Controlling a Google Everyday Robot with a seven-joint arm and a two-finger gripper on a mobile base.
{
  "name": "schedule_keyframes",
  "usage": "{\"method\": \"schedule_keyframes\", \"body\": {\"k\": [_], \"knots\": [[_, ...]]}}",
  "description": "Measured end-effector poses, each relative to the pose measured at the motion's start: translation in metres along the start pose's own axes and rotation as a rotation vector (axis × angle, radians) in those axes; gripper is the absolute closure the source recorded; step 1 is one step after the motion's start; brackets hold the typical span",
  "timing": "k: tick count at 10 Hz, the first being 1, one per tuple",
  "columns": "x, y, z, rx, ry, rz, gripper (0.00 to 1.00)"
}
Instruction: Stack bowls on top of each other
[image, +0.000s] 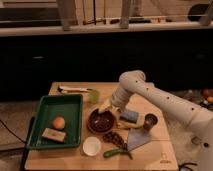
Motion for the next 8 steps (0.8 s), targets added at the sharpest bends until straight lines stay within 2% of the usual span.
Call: {"method": "schedule_keyframes", "body": {"k": [5, 8], "knots": [[0.007, -0.012, -0.028, 0.006, 0.076, -0.017, 0.20], [0.008, -0.013, -0.028, 0.006, 0.075, -0.019, 0.20]]}}
